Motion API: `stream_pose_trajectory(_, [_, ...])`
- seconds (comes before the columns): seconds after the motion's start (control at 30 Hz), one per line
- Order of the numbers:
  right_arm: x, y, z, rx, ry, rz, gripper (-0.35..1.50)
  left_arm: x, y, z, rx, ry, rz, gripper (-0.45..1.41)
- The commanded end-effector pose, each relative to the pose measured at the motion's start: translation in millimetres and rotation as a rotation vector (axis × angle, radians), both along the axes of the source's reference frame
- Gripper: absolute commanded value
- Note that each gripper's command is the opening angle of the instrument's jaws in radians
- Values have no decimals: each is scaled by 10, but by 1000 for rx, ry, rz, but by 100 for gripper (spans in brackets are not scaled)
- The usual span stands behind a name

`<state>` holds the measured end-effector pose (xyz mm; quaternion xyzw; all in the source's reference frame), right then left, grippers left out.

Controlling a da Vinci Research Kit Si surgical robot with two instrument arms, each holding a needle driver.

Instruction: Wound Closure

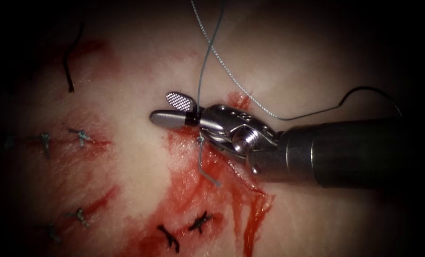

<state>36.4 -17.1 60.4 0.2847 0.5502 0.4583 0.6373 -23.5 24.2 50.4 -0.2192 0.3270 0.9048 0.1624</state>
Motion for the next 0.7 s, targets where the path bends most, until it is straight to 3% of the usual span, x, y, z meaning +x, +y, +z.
stream_pose_trajectory(0.03, [10, 1, 3, -2, 1, 1, 136, -5, 4, 3, 0, -1, -1, -45])
stream_pose_trajectory(0.53, [10, 2, 8, -5, 0, 1, 120, -9, 3, 1, 2, -3, -8, -45])
stream_pose_trajectory(0.7, [10, 2, 8, -11, -1, -1, 88, -10, 2, 0, 2, -3, -9, -45])
